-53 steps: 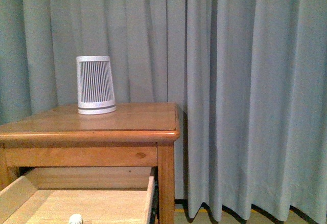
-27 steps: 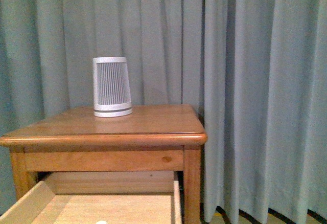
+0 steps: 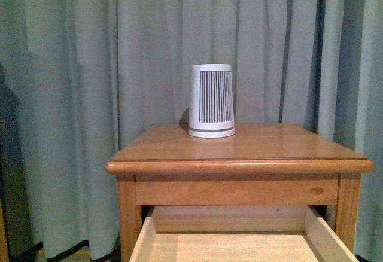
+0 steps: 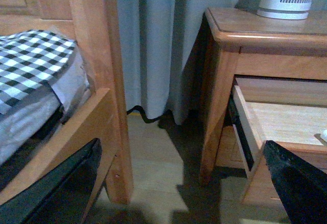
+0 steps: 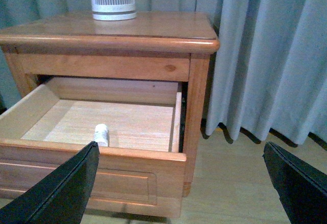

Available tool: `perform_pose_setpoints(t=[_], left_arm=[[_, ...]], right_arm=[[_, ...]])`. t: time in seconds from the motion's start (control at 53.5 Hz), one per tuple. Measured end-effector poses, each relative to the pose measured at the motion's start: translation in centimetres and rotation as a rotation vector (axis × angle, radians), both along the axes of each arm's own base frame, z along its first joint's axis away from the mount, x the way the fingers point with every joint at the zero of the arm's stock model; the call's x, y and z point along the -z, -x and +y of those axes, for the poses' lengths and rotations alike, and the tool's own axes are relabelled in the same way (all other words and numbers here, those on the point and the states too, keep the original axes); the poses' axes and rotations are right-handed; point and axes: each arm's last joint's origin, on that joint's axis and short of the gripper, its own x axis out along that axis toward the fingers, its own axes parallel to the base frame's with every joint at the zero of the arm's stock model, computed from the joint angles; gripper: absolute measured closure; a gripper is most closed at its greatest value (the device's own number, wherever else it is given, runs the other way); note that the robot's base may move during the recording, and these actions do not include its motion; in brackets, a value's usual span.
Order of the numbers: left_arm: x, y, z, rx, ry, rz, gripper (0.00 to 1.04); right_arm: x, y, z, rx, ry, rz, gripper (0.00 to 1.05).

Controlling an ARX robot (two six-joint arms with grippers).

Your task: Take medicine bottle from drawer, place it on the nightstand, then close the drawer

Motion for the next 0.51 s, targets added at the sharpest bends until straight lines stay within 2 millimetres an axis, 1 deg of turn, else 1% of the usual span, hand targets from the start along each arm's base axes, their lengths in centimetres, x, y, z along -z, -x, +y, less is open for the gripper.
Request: perform_pose_setpoints(t=[0.037, 0.112, 0.168, 0.243, 0.299, 0.374, 0.393, 0.449, 0.468, 0.505], left_arm=[[0.0, 0.0, 0.0, 0.0, 0.0, 0.0, 0.07], [0.0, 0.0, 0.0, 0.0, 0.0, 0.0, 0.07], [0.0, 0.0, 0.0, 0.0, 0.0, 0.0, 0.07], [0.0, 0.0, 0.0, 0.001, 0.0, 0.0, 0.07], [0.0, 0.0, 0.0, 0.0, 0.0, 0.0, 0.07], [0.0, 0.0, 0.0, 0.001, 0.0, 0.0, 0.07], [0.0, 0.0, 0.0, 0.0, 0.0, 0.0, 0.07], [0.0, 0.0, 0.0, 0.001, 0.0, 0.0, 0.07], [0.0, 0.0, 0.0, 0.001, 0.0, 0.0, 0.07], [0.0, 0.0, 0.0, 0.001, 0.0, 0.0, 0.07]], right_arm=[[-0.4, -0.4, 0.1, 0.134, 0.022, -0.016, 0.07], [-1.6, -1.8, 0.3, 0.24, 0.02, -0.018, 0.07], [-3.2, -3.3, 0.5, 0.248, 0.01, -0.024, 0.07], [-5.6, -6.4, 1.1, 0.233, 0.0, 0.018, 0.07], [-6.4, -8.7, 1.6, 0.193, -0.01, 0.096, 0.07], [-6.5, -12.3, 2.6, 0.143, -0.044, 0.251, 0.07], [-6.4, -12.8, 2.8, 0.141, -0.045, 0.268, 0.07], [-5.9, -15.2, 3.7, 0.122, -0.048, 0.347, 0.07], [-5.9, -15.5, 3.8, 0.119, -0.048, 0.358, 0.07], [-5.5, -17.0, 4.4, 0.111, -0.046, 0.398, 0.07]])
